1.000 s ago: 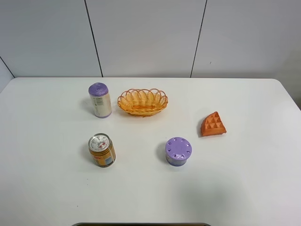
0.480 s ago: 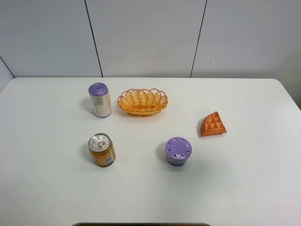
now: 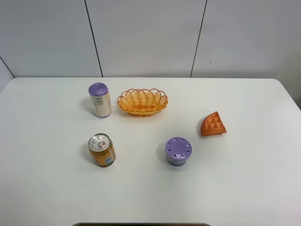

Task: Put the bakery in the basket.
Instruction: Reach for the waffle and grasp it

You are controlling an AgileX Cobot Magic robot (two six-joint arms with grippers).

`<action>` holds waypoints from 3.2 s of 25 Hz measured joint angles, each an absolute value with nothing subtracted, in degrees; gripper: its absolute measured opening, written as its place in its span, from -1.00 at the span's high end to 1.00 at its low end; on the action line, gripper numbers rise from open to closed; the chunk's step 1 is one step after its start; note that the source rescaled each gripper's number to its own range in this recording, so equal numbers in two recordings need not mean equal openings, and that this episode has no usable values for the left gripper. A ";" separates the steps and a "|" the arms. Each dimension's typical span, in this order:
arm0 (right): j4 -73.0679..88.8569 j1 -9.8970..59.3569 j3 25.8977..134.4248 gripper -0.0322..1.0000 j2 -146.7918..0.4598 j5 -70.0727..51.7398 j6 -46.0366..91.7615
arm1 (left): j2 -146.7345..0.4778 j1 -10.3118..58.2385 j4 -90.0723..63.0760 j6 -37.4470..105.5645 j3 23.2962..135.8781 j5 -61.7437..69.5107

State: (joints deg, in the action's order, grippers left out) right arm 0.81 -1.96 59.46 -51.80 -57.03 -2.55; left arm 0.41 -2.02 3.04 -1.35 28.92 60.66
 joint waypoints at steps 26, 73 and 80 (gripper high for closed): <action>1.01 5.97 68.38 -1.00 -85.80 -47.23 -14.23 | 0.41 -2.02 3.04 -1.35 28.92 60.66; -1.82 11.33 68.43 -1.00 -115.22 -35.24 -15.33 | 0.41 -2.02 3.04 -1.35 28.92 60.66; -1.82 11.33 68.43 -1.00 -117.74 -34.80 -15.33 | 0.41 -2.02 3.04 -1.35 28.92 60.66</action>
